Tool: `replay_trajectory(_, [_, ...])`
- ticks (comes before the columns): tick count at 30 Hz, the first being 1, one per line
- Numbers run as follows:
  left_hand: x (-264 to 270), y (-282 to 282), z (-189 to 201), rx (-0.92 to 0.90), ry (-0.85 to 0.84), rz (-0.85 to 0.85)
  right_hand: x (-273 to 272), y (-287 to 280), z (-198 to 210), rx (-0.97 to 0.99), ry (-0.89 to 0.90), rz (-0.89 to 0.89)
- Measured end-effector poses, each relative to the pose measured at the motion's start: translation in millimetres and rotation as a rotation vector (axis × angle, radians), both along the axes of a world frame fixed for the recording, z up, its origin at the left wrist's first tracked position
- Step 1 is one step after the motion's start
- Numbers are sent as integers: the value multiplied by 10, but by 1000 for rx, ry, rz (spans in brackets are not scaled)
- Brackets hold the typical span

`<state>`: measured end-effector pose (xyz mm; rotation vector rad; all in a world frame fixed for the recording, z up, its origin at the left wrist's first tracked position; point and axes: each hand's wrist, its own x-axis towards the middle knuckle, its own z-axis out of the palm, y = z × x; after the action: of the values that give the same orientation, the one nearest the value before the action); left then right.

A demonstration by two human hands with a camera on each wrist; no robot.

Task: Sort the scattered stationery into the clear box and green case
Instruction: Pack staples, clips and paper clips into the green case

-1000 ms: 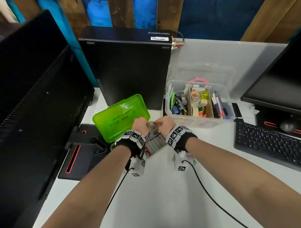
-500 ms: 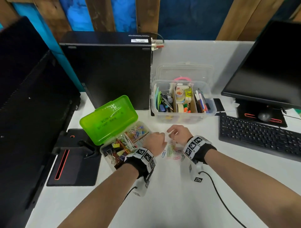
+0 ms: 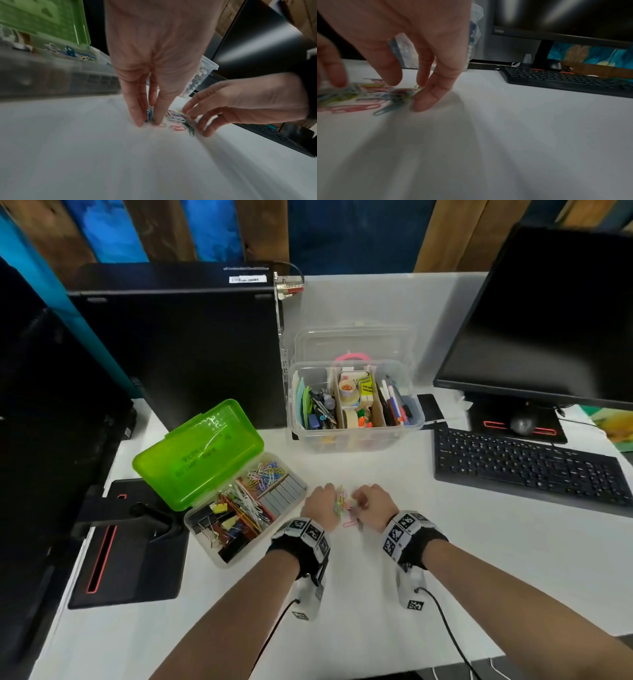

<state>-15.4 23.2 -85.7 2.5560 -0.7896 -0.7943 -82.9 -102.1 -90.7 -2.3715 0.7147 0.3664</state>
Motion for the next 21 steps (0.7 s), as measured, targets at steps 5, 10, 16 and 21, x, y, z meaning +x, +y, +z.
replay_trajectory(5, [68,67,-25,-7,-54,-108,107,-125,45,-80,57,246])
replay_trajectory(10, [95,43,-13,68,-61,-270,172,-167,-21,-299,165,528])
replay_trajectory(16, [72,-51,-94,-1,-98,-197,140,-182,-76,-216,27,433])
replay_trajectory(21, [35,-97,-174,-47,-47,-139,90,-130,-76,-137,-30,387])
